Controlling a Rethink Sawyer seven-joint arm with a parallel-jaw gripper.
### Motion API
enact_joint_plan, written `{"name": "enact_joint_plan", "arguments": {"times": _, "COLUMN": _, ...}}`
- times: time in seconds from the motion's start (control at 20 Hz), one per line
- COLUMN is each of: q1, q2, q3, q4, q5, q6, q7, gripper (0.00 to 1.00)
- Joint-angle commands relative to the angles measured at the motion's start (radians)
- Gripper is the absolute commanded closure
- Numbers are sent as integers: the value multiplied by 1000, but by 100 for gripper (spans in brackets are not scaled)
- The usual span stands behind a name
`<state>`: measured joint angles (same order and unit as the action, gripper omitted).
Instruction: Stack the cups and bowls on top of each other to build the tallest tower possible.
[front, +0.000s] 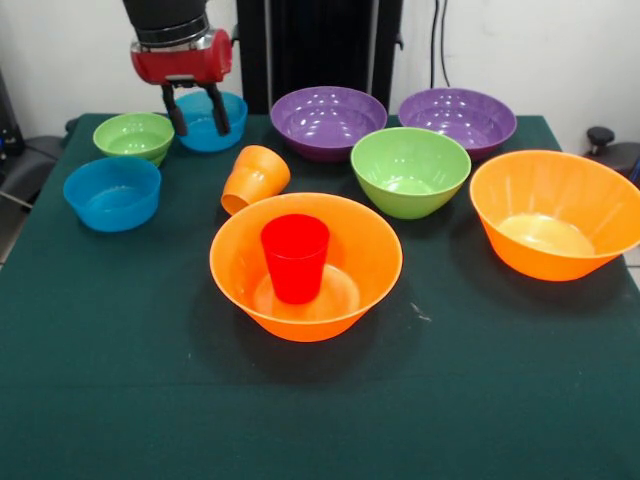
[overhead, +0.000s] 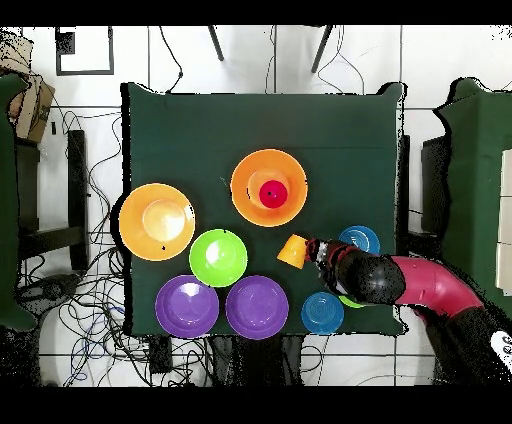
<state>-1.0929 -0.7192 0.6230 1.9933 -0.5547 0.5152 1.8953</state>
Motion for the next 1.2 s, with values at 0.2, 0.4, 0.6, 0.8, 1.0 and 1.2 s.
{"name": "enact_joint_plan", "arguments": {"times": 0.2, "q1": -15, "q2": 61, "q3": 96, "q4": -143, "q5": -130, "q6": 156, "q7": -354, "gripper": 0}}
{"name": "enact_joint_plan", "arguments": {"times": 0.4, "q1": -12, "q2": 101, "q3": 100, "q4": -168, "q5": -156, "q6": 155, "q7": -345, "gripper": 0}}
{"name": "enact_joint_plan", "arguments": {"times": 0.6, "q1": -8, "q2": 134, "q3": 105, "q4": -204, "q5": -175, "q6": 165, "q7": -352, "gripper": 0}}
{"name": "enact_joint_plan", "arguments": {"times": 0.8, "q1": -11, "q2": 142, "q3": 108, "q4": -217, "q5": -193, "q6": 167, "q7": -354, "gripper": 0}}
{"name": "enact_joint_plan", "arguments": {"times": 1.0, "q1": -18, "q2": 133, "q3": 110, "q4": -207, "q5": -211, "q6": 165, "q7": -353, "gripper": 0}}
{"name": "enact_joint_plan", "arguments": {"times": 1.2, "q1": -29, "q2": 120, "q3": 121, "q4": -200, "q5": -209, "q6": 184, "q7": -367, "gripper": 0}}
